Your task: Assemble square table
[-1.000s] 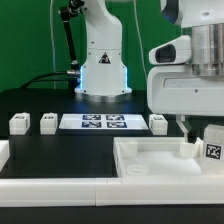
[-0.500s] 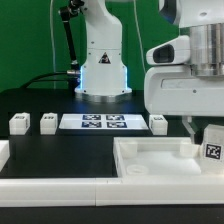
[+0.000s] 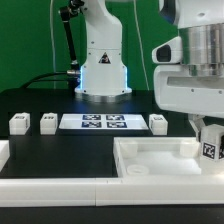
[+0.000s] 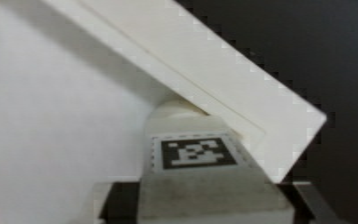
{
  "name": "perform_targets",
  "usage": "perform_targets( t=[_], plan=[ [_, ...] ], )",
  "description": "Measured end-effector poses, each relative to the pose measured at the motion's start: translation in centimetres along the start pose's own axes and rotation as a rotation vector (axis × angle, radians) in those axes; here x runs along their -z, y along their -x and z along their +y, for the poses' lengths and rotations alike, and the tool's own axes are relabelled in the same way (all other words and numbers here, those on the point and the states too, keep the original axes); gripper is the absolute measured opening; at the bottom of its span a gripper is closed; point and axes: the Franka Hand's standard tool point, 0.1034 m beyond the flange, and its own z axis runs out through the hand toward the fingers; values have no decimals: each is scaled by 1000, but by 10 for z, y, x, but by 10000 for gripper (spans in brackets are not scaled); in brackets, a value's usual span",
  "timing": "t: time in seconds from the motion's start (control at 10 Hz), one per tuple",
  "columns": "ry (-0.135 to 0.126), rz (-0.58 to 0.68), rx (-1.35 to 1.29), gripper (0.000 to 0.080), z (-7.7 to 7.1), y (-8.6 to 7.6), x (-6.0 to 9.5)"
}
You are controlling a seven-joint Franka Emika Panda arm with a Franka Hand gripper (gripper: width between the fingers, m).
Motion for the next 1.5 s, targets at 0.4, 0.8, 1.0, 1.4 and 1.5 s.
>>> perform_targets(
  t=[0.4,0.8,1.0,1.4,1.5],
  plan=[
    [-43,-56,-473,292,-2,4,-1],
    [-40,-51,-621,373,-2,3,-1],
    [-36,-49,-526,512,-1,7,-2],
    [-60,-64,-420,647,-7,24,24],
    [-63,-74,-412,647,-8,31,35]
  ],
)
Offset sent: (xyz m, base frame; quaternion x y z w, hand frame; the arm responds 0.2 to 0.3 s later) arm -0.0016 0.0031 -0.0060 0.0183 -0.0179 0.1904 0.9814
